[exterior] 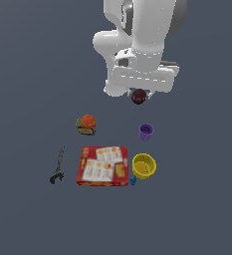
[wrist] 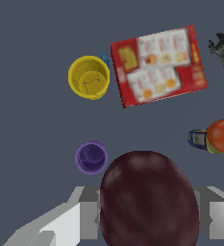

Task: Pick up a designated object from a clutter of objects.

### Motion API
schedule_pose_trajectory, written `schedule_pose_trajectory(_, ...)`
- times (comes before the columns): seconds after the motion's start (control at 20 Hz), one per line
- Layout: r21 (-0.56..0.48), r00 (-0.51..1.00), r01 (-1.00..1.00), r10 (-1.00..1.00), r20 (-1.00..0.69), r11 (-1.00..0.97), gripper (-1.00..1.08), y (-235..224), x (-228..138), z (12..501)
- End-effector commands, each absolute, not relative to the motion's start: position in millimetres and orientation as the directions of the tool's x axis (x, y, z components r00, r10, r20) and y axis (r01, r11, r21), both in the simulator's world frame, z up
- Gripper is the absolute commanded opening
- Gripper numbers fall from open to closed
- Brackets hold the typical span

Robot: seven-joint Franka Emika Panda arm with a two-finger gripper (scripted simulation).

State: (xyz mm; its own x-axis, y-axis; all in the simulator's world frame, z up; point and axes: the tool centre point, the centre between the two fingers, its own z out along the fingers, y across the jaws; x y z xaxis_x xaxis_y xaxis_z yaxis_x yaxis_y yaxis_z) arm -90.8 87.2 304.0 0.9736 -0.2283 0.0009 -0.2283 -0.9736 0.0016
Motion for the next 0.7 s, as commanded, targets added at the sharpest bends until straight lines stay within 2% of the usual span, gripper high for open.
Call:
schedule_pose_trajectory(0.0, 0.001, 0.974, -0.228, -0.228, 0.0, -0.974, -1.0, 94.4, -91.1, 328.3)
schedule_pose_trajectory(0.35, 0.001, 0.974, -0.228, -0.228, 0.0, -0.974, -1.0, 110.9, -89.5, 382.5)
schedule_pose_trajectory(0.65, 0.001, 0.974, -0.228, -0.228, 0.0, -0.974, -1.0, 119.7, -87.5, 410.2)
